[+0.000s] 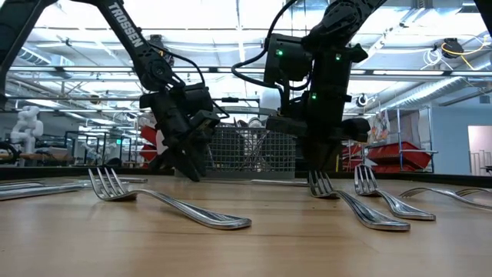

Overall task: Sort silverware
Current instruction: Put the silver knife into the gray utensil holder

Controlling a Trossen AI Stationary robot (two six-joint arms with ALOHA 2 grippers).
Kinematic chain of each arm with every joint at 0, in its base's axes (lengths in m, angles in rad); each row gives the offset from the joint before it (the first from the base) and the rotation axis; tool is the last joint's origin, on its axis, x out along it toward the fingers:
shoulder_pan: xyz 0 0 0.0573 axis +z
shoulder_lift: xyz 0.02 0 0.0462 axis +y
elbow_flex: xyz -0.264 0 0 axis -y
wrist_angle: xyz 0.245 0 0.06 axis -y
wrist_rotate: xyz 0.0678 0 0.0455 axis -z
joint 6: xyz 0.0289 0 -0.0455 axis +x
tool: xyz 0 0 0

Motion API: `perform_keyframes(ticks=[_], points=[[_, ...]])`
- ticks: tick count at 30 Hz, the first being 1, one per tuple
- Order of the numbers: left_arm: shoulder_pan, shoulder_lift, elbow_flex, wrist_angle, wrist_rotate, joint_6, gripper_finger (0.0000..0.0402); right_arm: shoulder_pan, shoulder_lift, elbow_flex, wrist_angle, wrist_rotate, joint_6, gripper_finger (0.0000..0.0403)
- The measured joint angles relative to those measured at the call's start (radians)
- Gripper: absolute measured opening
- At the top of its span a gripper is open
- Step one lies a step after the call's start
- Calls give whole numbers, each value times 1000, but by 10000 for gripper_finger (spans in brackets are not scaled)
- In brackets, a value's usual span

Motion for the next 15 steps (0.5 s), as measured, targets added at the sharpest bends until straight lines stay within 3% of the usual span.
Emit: perform_keyframes(ticks=[4,11,15], points=[[-2,3,-2,2,6,-7,104,0,0,0,4,1,1,0],[-3,5,-6,7,10,8,11,-3,0,-1,26,5,0,0],[-3,6,-8,14,22,9,7,-3,0,-1,29,5,0,0]])
